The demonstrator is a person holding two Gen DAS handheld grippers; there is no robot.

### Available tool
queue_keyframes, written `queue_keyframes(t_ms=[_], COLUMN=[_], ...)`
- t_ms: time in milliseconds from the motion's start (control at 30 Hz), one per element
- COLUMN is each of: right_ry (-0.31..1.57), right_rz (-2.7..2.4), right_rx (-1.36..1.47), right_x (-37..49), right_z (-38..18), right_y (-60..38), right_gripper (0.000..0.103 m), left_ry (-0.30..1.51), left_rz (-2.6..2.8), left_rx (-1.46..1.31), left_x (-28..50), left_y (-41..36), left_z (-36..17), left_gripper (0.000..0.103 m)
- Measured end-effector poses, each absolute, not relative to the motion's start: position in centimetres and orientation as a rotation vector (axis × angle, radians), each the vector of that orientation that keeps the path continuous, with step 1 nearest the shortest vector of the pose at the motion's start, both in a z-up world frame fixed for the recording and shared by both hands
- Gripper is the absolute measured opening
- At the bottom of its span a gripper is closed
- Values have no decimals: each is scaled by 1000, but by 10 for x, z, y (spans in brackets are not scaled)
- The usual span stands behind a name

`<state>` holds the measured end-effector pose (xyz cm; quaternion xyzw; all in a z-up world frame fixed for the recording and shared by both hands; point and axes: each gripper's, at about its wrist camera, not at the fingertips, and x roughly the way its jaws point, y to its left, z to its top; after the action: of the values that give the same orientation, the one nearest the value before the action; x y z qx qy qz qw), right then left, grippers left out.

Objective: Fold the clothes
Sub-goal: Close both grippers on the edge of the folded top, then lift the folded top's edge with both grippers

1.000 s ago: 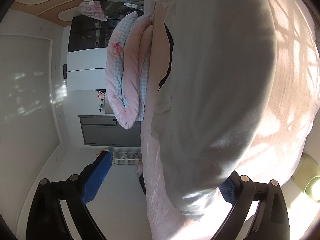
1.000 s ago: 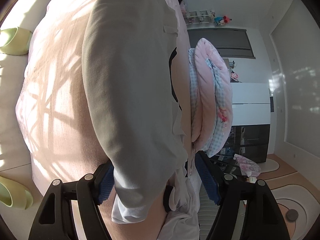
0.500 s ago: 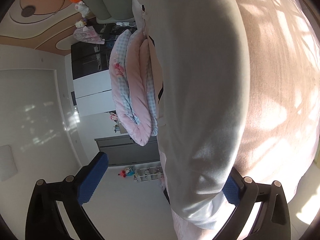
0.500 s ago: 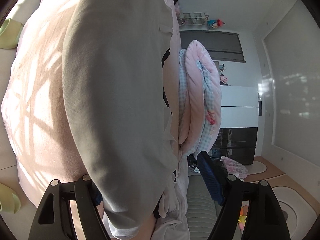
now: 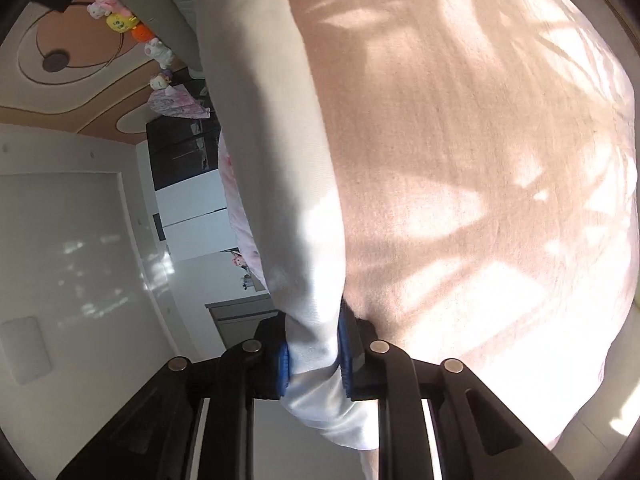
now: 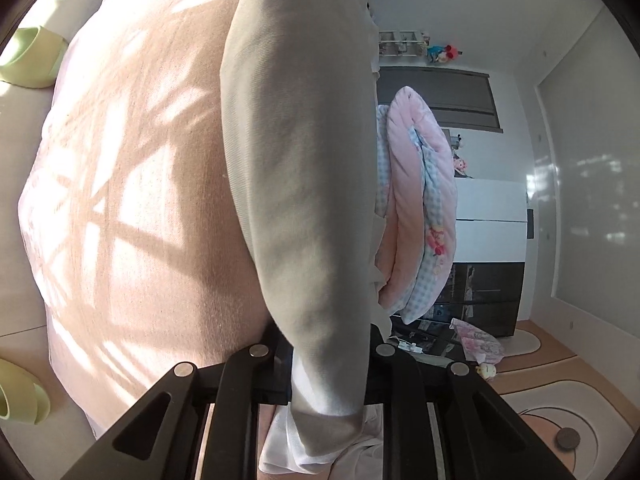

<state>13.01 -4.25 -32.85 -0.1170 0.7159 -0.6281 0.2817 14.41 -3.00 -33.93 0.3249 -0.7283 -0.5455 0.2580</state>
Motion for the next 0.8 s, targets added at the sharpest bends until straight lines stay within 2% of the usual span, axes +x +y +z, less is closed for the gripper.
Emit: queue_keyframes(t_ms=[167,267,567,800], right_ry=[1976,1983,1870,1822], right_rz=[-1543,-1431,-1313,-1176], right_rx=[-334,-295,25,148], right_x=[127,122,90,75], right_z=[-325,-316,-273,-254], right_y=[-44,-46,-68,-80], right_gripper=[20,20,20,20], left_ry=[-1877,-1891,-1766,-1646], left_rz=[-1667,-1743,-1848,-1949], left_rx=[1099,1227,1543,1698], left_x=[135,132,103,94], left_y=[-30,-34,-38,-46], left_z=[-305,-288,-255,-239], left_gripper=[13,14,21,25])
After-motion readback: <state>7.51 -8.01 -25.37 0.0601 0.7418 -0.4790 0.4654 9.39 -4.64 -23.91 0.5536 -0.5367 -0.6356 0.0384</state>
